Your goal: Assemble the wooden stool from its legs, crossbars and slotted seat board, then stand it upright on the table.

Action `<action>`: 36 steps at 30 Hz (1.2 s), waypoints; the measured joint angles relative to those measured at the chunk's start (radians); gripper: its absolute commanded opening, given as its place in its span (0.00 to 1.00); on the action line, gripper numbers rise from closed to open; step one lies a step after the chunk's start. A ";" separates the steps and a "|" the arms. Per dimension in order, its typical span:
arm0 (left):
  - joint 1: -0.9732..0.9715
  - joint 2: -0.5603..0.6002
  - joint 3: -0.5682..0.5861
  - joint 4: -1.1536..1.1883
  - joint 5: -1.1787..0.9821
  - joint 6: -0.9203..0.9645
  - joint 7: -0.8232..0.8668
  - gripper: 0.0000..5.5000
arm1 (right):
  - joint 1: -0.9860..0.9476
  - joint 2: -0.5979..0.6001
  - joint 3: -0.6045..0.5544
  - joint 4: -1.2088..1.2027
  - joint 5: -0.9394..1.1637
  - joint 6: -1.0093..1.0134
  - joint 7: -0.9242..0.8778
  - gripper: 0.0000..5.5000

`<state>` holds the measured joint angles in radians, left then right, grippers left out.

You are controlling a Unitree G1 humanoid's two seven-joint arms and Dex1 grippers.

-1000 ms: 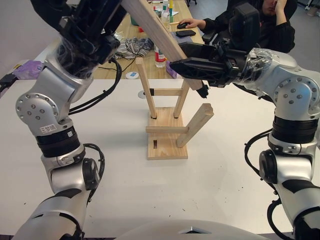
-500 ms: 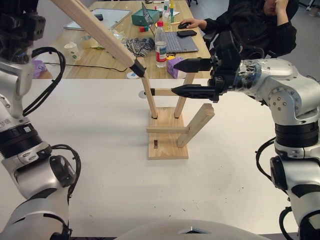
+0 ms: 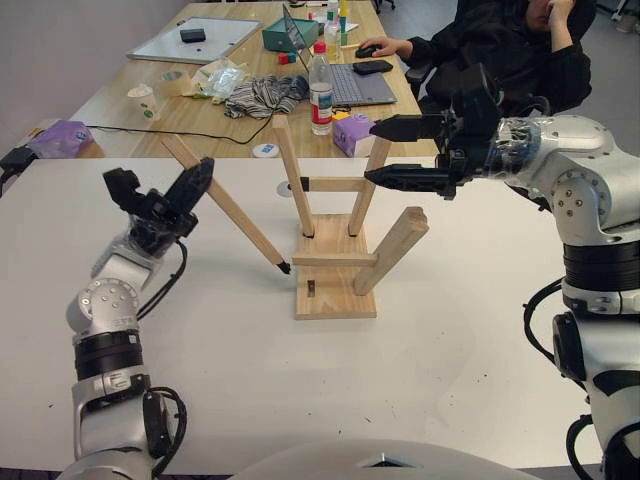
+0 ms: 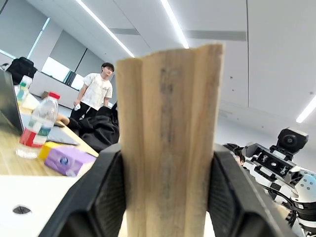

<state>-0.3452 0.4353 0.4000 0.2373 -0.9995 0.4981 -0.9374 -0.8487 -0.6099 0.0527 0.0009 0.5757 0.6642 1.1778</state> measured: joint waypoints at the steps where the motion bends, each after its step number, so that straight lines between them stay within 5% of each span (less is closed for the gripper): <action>1: 0.009 -0.027 0.000 -0.005 0.000 -0.005 0.006 0.37 | -0.006 -0.002 0.010 0.002 -0.008 0.001 0.014 0.67; 17: 0.102 -0.167 0.027 0.137 0.033 -0.067 -0.029 0.37 | -0.040 -0.036 0.048 0.043 -0.064 0.001 0.090 0.67; 36: -0.048 0.148 -0.251 0.063 0.245 -0.072 -0.300 0.37 | 0.095 -0.033 0.016 -0.102 -0.056 0.003 -0.004 0.67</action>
<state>-0.3933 0.5837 0.1492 0.3003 -0.7541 0.4264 -1.2375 -0.7533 -0.6428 0.0688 -0.1007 0.5193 0.6668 1.1738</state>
